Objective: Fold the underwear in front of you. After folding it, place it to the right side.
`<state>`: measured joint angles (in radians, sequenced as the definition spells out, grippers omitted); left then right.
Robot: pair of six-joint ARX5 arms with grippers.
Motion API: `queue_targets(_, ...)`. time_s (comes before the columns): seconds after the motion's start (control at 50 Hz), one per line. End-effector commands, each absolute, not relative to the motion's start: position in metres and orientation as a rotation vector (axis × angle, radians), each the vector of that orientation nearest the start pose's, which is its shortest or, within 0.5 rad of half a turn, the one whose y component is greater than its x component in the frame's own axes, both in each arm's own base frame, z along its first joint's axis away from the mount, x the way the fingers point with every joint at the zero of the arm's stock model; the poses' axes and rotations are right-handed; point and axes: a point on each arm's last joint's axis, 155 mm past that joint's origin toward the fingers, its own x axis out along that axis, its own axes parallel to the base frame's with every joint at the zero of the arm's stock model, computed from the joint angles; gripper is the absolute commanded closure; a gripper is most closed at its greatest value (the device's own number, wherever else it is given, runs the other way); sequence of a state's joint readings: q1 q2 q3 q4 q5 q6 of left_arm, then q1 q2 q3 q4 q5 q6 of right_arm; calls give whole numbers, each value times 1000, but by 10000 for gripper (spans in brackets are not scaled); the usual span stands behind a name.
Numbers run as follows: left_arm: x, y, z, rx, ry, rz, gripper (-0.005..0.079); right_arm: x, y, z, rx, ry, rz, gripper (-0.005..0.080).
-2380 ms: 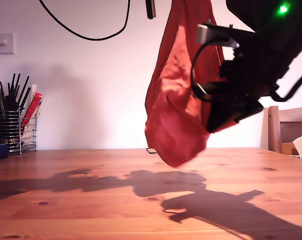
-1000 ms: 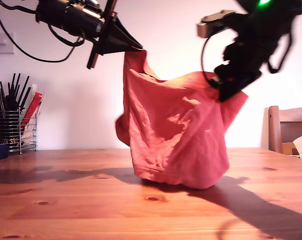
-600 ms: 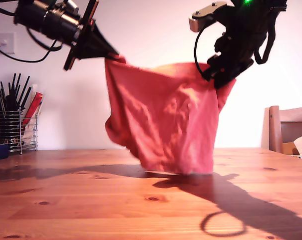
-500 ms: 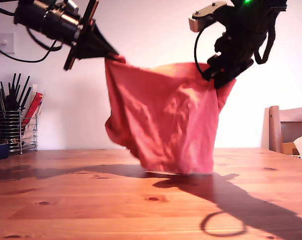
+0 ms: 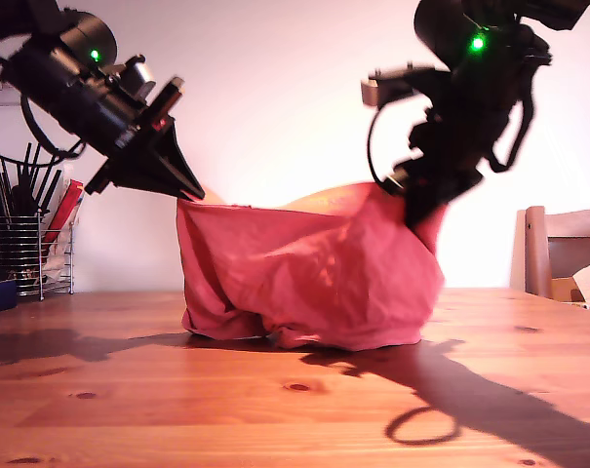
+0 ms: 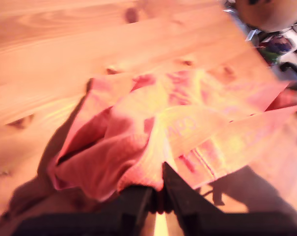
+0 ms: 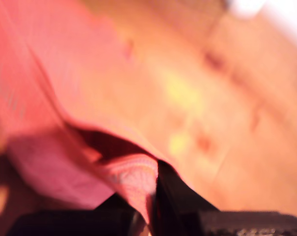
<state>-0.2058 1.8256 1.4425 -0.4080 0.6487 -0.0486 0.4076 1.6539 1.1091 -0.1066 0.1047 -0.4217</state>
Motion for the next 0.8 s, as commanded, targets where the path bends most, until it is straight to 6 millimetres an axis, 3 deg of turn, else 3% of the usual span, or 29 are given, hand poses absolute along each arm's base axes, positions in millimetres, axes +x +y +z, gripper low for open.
queue_targets(0.0,462,-205,184,-215,758,-778,762,456,179,122,-595,576,439,764)
queue_targets(0.18,477,-202,187,-193,697,-758,763,473,183,120,-603,523,428,764)
queue_targets(0.58,515,-204,188,-162,550,-740,763,528,185,171,-555,365,360,764)
queue_targets(0.78,530,-205,192,-151,475,-731,763,553,198,175,-557,338,372,764)
